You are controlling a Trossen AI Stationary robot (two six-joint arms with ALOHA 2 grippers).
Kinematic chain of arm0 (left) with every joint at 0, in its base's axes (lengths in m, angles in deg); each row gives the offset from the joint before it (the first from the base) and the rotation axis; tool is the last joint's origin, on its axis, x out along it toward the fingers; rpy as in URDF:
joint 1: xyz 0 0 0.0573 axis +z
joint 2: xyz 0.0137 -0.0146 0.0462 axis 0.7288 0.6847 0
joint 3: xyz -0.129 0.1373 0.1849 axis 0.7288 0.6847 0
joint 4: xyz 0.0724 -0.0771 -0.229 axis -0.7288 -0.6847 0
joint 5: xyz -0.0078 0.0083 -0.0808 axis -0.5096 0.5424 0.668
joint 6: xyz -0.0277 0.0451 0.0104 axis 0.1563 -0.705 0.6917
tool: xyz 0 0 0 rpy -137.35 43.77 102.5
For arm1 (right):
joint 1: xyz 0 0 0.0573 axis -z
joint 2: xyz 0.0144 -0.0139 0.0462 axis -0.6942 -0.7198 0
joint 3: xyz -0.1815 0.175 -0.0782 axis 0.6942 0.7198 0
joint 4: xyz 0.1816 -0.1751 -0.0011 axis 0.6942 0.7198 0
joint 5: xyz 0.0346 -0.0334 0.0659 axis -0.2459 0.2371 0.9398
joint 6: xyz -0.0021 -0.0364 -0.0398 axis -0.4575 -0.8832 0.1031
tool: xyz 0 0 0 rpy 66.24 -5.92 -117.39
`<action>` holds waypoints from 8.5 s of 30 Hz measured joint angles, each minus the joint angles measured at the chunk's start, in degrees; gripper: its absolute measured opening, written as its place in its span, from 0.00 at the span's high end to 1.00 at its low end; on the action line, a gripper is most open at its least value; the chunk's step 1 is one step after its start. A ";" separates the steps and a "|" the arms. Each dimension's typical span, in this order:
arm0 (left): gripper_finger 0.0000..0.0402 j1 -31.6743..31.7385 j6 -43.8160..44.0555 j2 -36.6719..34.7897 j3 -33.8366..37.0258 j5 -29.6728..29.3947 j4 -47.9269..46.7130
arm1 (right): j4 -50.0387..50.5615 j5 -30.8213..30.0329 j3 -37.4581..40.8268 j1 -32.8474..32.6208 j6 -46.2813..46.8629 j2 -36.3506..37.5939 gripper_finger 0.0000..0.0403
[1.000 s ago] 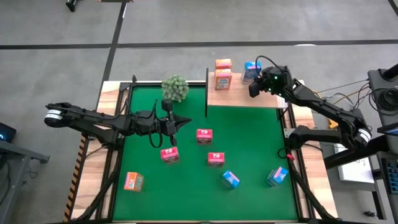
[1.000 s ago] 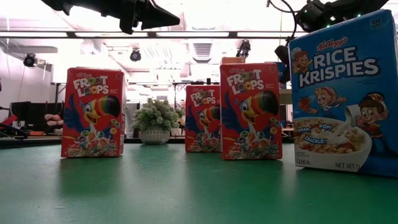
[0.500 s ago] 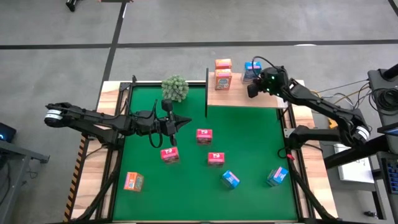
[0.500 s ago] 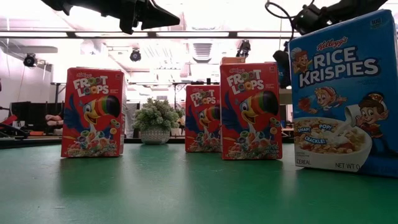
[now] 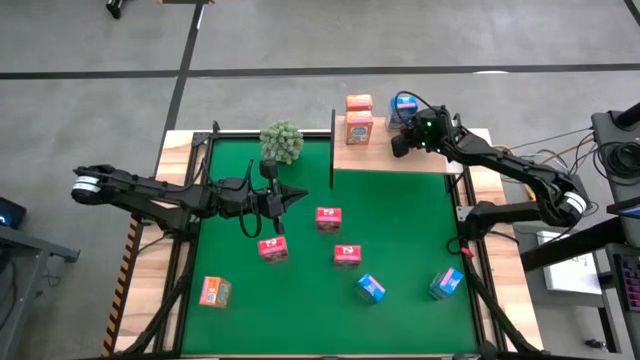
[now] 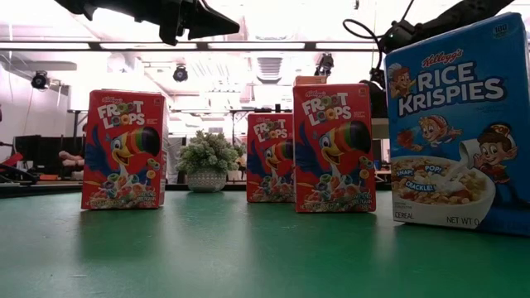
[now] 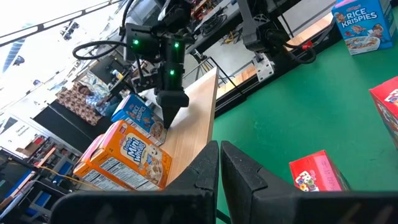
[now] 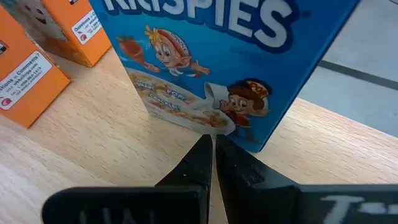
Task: Stack cereal on shelf
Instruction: Put the top left blue cereal box on the shelf, then put the top red cereal box on the shelf
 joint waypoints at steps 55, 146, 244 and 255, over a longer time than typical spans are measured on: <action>1.00 -0.20 17.34 0.01 0.01 1.95 0.98 | -4.50 5.43 1.16 -28.19 -3.34 14.84 0.97; 1.00 -1.56 25.77 6.00 0.04 12.09 0.00 | 14.19 -4.13 -30.91 -49.48 -6.98 -32.07 0.64; 1.00 -1.49 13.46 -4.12 0.02 11.98 -2.83 | 69.01 -6.26 -37.49 -46.11 22.11 -1.33 0.64; 1.00 -1.49 13.49 -3.86 0.02 11.98 -2.89 | 69.43 -17.09 -29.16 -47.80 23.20 -0.90 0.90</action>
